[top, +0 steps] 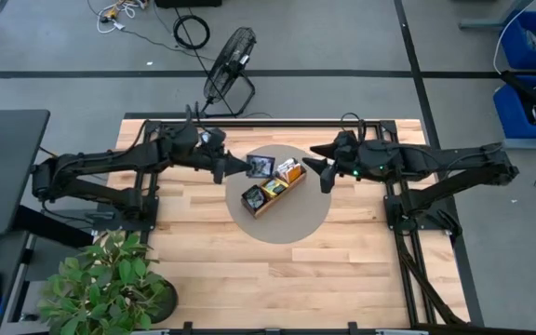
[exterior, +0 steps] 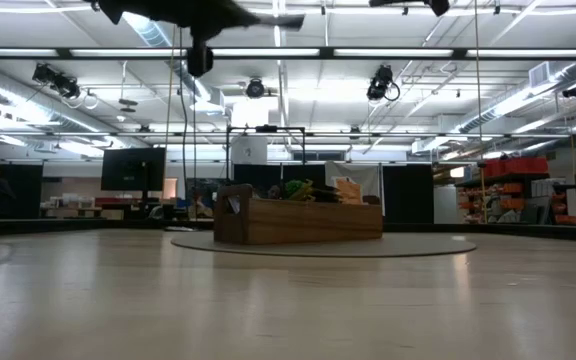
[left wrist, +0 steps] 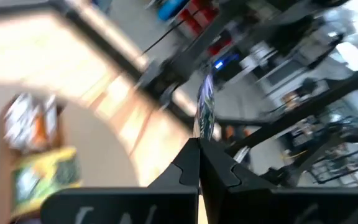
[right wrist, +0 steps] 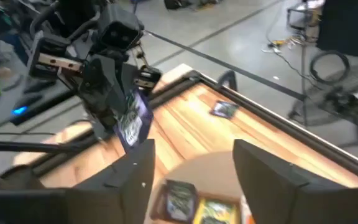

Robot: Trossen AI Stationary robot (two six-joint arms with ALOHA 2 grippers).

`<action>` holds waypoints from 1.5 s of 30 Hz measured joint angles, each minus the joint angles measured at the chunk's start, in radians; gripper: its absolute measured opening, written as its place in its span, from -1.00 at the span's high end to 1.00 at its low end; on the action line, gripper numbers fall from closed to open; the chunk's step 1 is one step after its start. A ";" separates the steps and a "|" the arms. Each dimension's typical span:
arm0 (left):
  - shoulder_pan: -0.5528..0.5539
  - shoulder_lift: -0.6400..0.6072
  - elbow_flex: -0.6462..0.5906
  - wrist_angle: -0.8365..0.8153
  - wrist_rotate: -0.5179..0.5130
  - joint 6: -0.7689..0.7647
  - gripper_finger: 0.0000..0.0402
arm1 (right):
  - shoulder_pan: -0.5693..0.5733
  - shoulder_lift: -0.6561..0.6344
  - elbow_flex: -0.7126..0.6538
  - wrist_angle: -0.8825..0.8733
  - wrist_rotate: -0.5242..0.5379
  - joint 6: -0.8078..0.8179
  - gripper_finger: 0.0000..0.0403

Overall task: Pick & Place Tea
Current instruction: Put the black tea bag into the left section of the wooden organizer

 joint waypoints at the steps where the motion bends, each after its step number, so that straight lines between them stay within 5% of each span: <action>1: 0.004 0.000 0.000 -0.039 0.000 -0.005 0.99 | 0.000 -0.004 0.000 -0.024 0.006 0.007 -0.13; 7: 0.026 0.002 -0.001 -0.190 0.042 -0.036 0.99 | 0.000 -0.008 0.000 -0.147 0.031 0.061 -0.29; 20: 0.092 0.089 0.031 -0.429 0.236 -0.077 1.00 | -0.025 -0.007 0.000 -0.246 0.065 0.105 -0.31; 27: 0.093 0.230 0.193 -0.703 0.234 0.106 1.00 | -0.028 -0.007 0.000 -0.255 0.065 0.108 -0.31; 35: 0.097 0.374 0.342 -0.757 0.221 0.184 1.00 | -0.028 -0.007 0.000 -0.284 0.065 0.127 -0.31; 45: 0.122 0.566 0.553 -1.052 0.097 0.347 1.00 | -0.028 -0.007 0.000 -0.299 0.065 0.130 -0.31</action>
